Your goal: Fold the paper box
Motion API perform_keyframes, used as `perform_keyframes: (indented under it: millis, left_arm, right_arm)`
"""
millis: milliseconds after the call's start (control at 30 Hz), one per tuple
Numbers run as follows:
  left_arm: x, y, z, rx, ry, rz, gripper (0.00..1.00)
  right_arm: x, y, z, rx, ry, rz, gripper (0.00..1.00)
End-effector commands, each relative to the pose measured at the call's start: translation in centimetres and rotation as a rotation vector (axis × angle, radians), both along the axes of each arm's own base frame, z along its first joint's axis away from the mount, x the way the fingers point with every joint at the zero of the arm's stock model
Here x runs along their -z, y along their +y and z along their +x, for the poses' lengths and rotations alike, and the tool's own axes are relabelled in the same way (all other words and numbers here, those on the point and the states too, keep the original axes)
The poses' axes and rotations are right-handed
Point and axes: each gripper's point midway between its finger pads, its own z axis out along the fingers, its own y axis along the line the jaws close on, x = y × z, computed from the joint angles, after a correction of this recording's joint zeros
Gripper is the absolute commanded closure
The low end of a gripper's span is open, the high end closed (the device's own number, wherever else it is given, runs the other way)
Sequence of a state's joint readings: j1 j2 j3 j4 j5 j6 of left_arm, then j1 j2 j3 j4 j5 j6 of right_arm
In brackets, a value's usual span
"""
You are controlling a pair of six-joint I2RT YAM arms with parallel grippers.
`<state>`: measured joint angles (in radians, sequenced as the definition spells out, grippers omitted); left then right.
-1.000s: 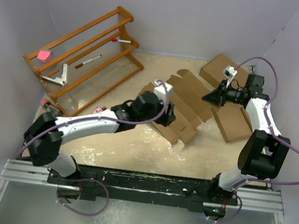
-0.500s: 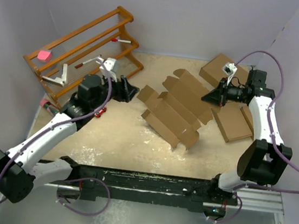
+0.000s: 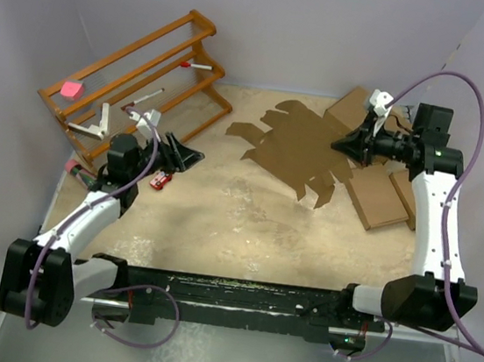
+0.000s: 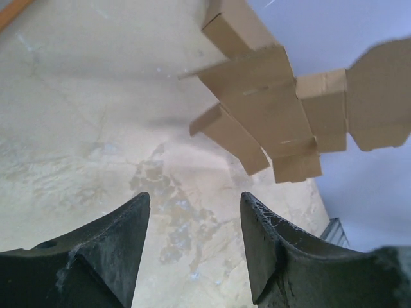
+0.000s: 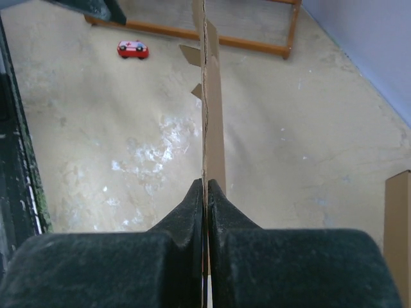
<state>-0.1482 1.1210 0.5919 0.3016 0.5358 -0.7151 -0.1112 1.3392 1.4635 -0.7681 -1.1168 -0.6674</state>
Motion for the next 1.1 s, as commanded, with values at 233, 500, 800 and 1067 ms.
perform_keyframes:
  millis: [233,500,800,1067]
  left_arm:
    - [-9.5,-6.9,-7.8,0.234,-0.289,-0.283,0.34]
    - [-13.4,-15.8,-7.7,0.276,-0.217,-0.455,0.23]
    - [-14.6,-18.5,-3.5,0.166,-0.195,-0.503,0.13]
    - [-14.5,-18.9,-1.3,0.106,-0.258,-0.486,0.09]
  right_arm:
    - [-6.8,1.7,0.4,0.068,0.171,0.293,1.0]
    - [-7.0,2.6,0.6,-0.092,0.031,0.351,1.0]
    - [-6.8,2.8,1.0,-0.18,-0.344,0.283,1.0]
    - [-8.8,3.4,1.2,-0.204,-0.518,0.264,1.0]
